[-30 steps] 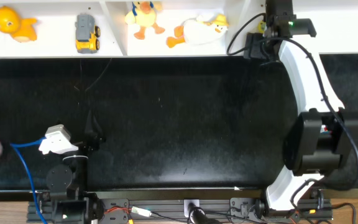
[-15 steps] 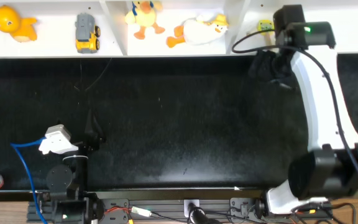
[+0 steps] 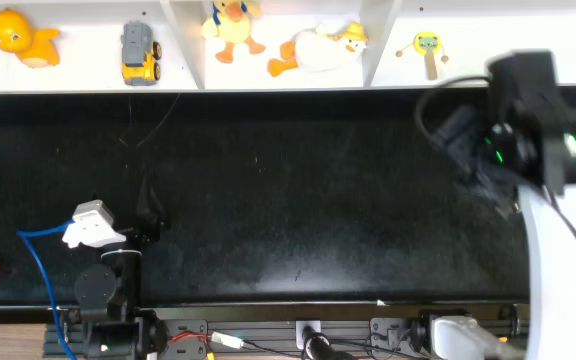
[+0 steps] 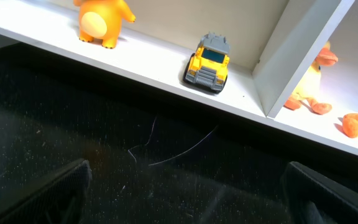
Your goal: Store Toys
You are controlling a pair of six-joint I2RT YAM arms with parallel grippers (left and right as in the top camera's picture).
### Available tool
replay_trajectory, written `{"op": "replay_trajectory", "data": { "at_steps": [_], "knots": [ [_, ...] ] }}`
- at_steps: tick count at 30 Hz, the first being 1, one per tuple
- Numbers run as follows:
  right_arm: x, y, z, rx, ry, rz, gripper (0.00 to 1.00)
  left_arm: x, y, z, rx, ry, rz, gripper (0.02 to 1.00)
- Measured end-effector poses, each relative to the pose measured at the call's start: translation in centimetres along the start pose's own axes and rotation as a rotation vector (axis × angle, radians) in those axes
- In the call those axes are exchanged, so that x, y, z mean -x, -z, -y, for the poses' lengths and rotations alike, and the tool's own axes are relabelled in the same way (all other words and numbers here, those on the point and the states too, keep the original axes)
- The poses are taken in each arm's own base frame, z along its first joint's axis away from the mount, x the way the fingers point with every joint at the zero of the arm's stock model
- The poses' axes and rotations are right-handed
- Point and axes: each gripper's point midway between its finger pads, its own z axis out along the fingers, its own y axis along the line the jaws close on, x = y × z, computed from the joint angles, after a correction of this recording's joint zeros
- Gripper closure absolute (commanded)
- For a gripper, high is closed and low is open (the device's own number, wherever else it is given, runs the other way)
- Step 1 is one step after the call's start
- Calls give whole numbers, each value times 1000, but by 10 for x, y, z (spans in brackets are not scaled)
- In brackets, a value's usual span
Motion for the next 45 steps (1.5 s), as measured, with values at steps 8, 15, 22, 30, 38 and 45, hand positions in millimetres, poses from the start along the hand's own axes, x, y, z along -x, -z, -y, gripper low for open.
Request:
{"op": "replay_trajectory", "data": {
  "at_steps": [8, 15, 22, 30, 38, 45],
  "knots": [
    [-6, 35, 39, 55, -103, 165, 3, 0, 0, 0, 0, 0, 0, 20],
    [1, -11, 80, -165, -202, 151, 5, 0, 0, 0, 0, 0, 0, 20],
    [42, -58, 106, -261, -342, 132, 3, 0, 0, 0, 0, 0, 0, 20],
    [81, -97, 138, -317, -407, 75, 5, 0, 0, 0, 0, 0, 0, 20],
    [103, -137, 151, -345, -402, 21, 3, 0, 0, 0, 0, 0, 0, 20],
    [115, -164, 149, -347, -389, 5, 3, 0, 0, 0, 0, 0, 0, 20]
  ]
}}
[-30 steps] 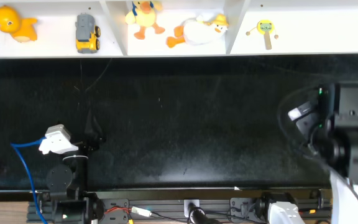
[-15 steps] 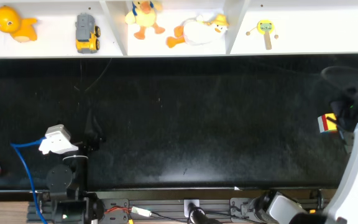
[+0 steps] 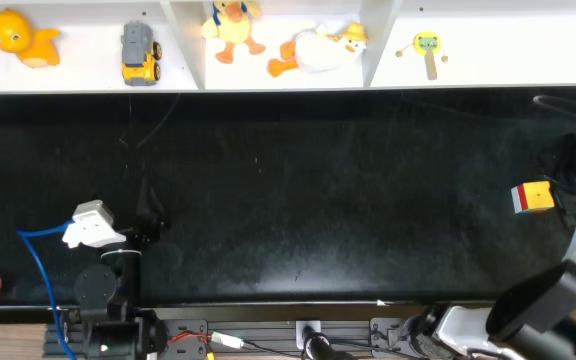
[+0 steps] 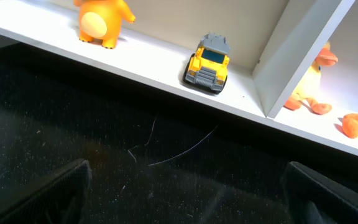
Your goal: Store Toys
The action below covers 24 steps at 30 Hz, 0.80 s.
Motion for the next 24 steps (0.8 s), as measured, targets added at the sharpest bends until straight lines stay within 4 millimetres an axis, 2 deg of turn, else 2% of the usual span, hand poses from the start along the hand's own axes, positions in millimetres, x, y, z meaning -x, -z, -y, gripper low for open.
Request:
{"op": "replay_trajectory", "data": {
  "at_steps": [9, 17, 24],
  "knots": [
    [1, -34, -9, -26, 11, -35, 3, 0, 0, 0, 0, 0, 0, 20],
    [-17, -67, 7, -57, -5, -67, 3, 0, 0, 0, 0, 0, 0, 23],
    [-9, -75, 1, -30, -18, -27, 3, 0, 0, 0, 0, 0, 0, 20]
  ]
}}
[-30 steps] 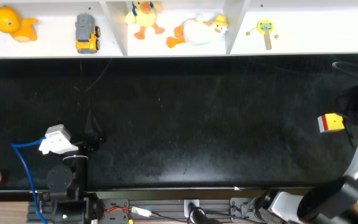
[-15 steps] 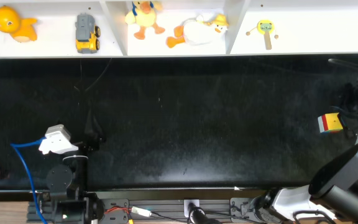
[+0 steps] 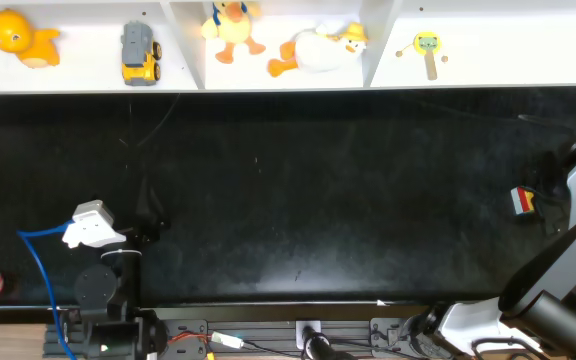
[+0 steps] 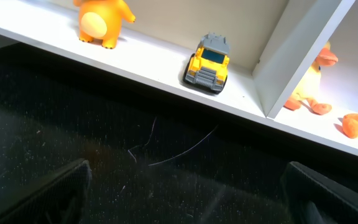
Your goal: Store Toys
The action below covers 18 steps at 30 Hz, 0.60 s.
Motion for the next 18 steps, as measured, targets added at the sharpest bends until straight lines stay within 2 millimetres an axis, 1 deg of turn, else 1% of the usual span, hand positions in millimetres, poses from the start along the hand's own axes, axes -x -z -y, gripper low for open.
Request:
{"op": "replay_trajectory", "data": {
  "at_steps": [9, 15, 18],
  "knots": [
    [9, -2, -5, 21, -10, 43, 3, 0, 0, 0, 0, 0, 0, 20],
    [-2, -16, 0, 10, -7, 31, 3, 0, 0, 0, 0, 0, 0, 20],
    [-1, -19, -2, 18, -5, 40, 20, 0, 0, 0, 0, 0, 0, 20]
  ]
}}
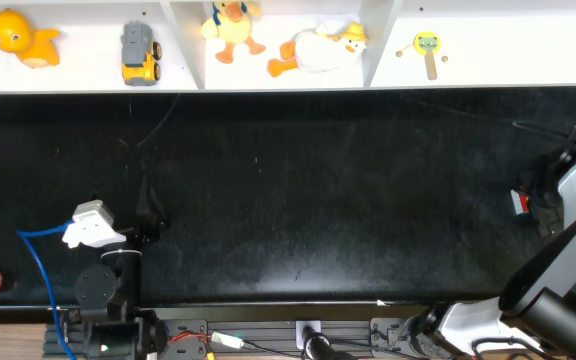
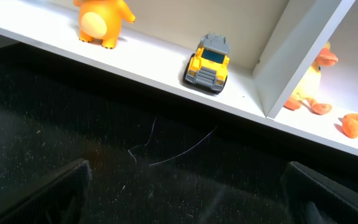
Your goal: Store Toys
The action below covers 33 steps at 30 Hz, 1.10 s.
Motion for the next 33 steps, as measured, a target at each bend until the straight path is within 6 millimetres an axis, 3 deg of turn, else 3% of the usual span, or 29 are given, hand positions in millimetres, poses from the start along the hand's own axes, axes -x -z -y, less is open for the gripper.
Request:
{"op": "replay_trajectory", "data": {
  "at_steps": [9, 15, 18, 26, 33],
  "knots": [
    [2, -9, -4, 3, 20, 4, 161, 0, 0, 0, 0, 0, 0, 20],
    [0, -17, -5, -8, 29, -9, 332, 0, 0, 0, 0, 0, 0, 23],
    [1, -17, -5, -5, 31, -7, 426, 0, 0, 0, 0, 0, 0, 20],
    [0, -17, -4, -12, 53, -11, 498, 0, 0, 0, 0, 0, 0, 20],
    [-4, -7, 1, -41, 106, -58, 654, 0, 0, 0, 0, 0, 0, 20]
  ]
}}
